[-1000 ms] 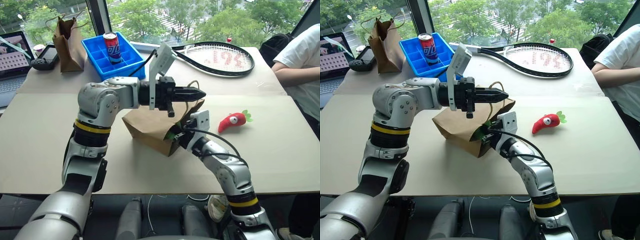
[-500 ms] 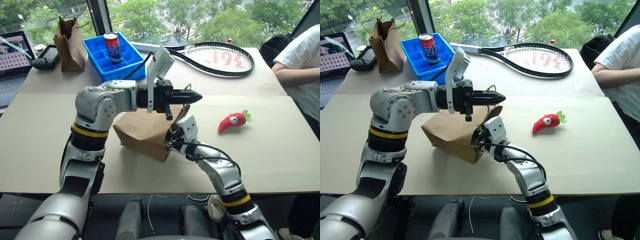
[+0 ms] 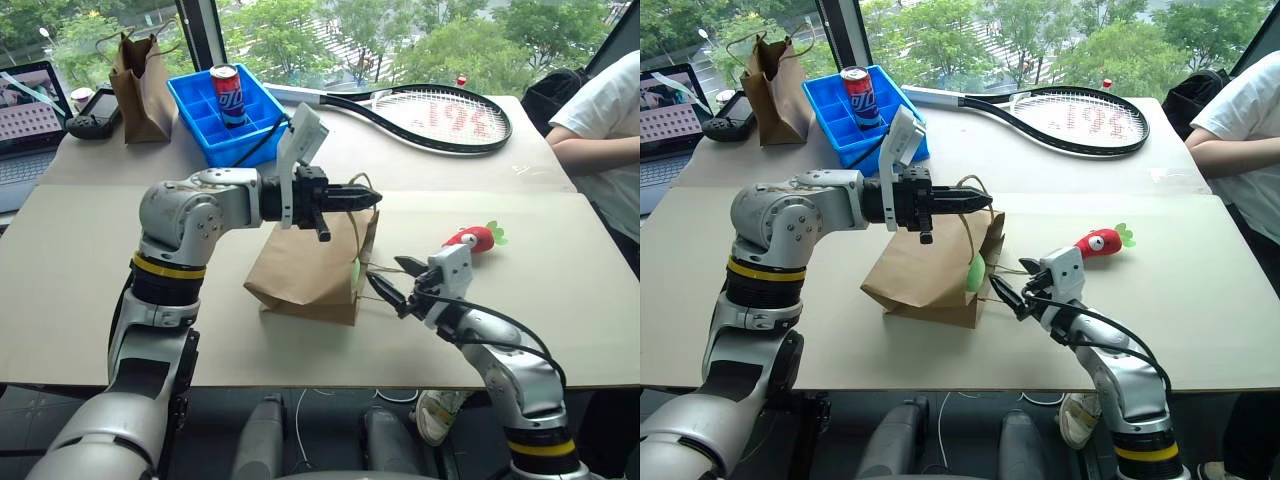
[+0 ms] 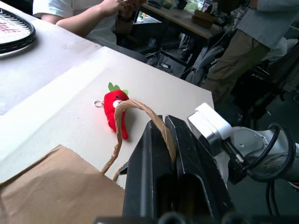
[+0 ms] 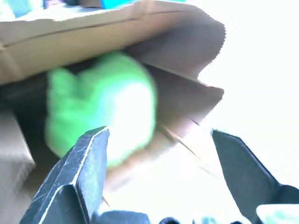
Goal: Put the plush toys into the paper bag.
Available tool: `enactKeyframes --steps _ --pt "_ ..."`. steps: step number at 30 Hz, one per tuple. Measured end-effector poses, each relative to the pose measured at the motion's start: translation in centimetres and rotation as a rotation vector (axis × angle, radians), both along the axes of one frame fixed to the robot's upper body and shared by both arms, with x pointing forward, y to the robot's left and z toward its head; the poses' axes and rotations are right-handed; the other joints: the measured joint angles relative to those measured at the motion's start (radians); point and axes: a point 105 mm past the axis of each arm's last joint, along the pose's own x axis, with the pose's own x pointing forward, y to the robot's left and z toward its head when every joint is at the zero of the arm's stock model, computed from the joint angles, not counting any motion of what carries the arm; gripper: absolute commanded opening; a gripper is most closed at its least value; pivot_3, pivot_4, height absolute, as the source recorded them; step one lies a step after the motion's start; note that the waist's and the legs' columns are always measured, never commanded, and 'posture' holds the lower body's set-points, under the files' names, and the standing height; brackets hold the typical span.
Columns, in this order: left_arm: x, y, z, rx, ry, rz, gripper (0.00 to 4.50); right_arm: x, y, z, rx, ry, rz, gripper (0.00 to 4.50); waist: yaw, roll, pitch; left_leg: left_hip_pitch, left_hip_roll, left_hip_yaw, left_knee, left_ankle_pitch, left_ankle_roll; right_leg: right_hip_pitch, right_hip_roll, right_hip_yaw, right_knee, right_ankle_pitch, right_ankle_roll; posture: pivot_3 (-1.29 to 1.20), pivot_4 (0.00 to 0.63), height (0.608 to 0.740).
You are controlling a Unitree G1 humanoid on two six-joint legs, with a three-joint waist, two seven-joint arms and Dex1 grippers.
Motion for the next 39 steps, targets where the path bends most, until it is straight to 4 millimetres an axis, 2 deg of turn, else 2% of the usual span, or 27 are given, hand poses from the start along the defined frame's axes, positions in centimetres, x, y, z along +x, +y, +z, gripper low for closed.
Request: enactKeyframes --steps 5,9,11,14,19,23,25,27,28,30,35,39 --pt "0.1 0.2 0.2 -0.008 0.002 0.011 0.00 0.5 -4.2 1.7 0.050 -0.019 -0.148 3.90 -0.002 0.000 0.000 0.002 0.001 0.000 0.000 0.000 0.000 0.000 0.001 0.001 0.000 -0.003 0.002 0.00 0.150 0.740" --pt "0.1 0.1 0.2 -0.012 0.004 0.013 0.00 3.9 -8.2 1.2 0.038 0.032 -0.391 3.90 -0.002 0.000 0.000 0.002 0.001 0.001 0.000 0.000 0.000 0.000 0.001 0.002 0.000 -0.001 -0.001 0.00 0.150 0.740" --pt "0.1 0.2 0.2 -0.012 0.004 0.015 0.00 5.1 -8.9 0.4 0.040 0.070 -0.448 3.90 -0.003 0.000 0.000 0.003 0.001 0.001 0.000 0.000 0.000 0.000 0.002 0.002 0.000 0.001 -0.002 0.00 0.150 0.740" --pt "0.1 0.2 0.3 -0.011 0.006 0.016 0.00 7.2 -8.6 -1.6 0.056 0.156 -0.496 3.90 -0.004 0.000 0.000 0.002 0.001 0.001 -0.001 0.000 0.000 0.000 0.002 0.003 0.000 0.002 -0.003 0.00 0.150 0.740" --pt "0.1 0.5 0.3 0.000 0.008 0.028 0.00 9.0 -9.1 -2.5 0.019 0.156 -0.573 2.50 -0.006 0.000 0.000 0.003 0.001 0.001 -0.001 0.000 0.000 0.001 0.003 0.003 0.000 0.001 -0.002 0.00 0.150 0.740" --pt "0.3 1.4 0.8 -0.002 -0.012 0.067 0.00 8.4 -9.8 -2.9 -0.101 0.119 -0.552 1.04 -0.005 0.000 0.000 0.004 0.001 0.000 0.000 0.001 -0.001 0.003 0.003 0.003 0.000 0.001 -0.002 0.00 0.150 0.740" --pt "0.4 1.6 0.9 -0.003 -0.015 0.073 0.00 8.0 -9.9 -2.7 -0.187 0.088 -0.499 0.45 -0.003 0.000 0.000 0.004 0.001 0.001 0.000 0.001 -0.001 0.003 0.003 0.004 0.000 0.001 -0.002 0.00 0.150 0.740" --pt "0.4 1.9 0.9 0.002 -0.019 0.081 0.00 6.9 -9.2 -2.0 -0.339 0.040 -0.324 0.01 -0.003 0.001 0.000 0.004 0.000 0.001 0.000 0.001 -0.001 0.002 0.003 0.005 -0.001 -0.002 0.004 0.00 0.150 0.740" --pt "0.5 2.1 1.0 0.005 -0.021 0.087 0.00 6.4 -8.5 -1.5 -0.390 0.020 -0.226 0.01 -0.004 0.001 0.001 0.004 0.000 0.002 -0.001 0.001 -0.001 0.002 0.003 0.006 -0.001 -0.003 0.004 0.00 0.150 0.740" --pt "0.5 2.4 1.0 0.009 -0.023 0.094 0.00 5.1 -6.0 0.7 -0.488 -0.064 0.019 0.01 -0.012 0.002 0.001 0.004 0.000 0.002 -0.001 0.001 -0.001 0.002 0.003 0.007 -0.001 -0.003 0.005 0.00 0.150 0.740" --pt "0.5 2.4 1.0 0.009 -0.022 0.092 0.00 2.9 -0.2 4.1 -0.528 -0.178 0.432 0.01 -0.023 0.002 0.001 0.005 0.001 0.001 -0.002 0.001 -0.001 0.002 0.005 0.007 0.000 -0.004 0.006 0.00 0.150 0.740" --pt "0.4 2.4 1.1 0.010 -0.024 0.092 0.00 2.3 3.6 4.5 -0.486 -0.188 0.630 0.01 -0.019 0.001 0.001 0.005 0.001 0.001 -0.001 0.001 -0.001 0.002 0.004 0.007 -0.001 -0.003 0.006 0.00 0.150 0.740"
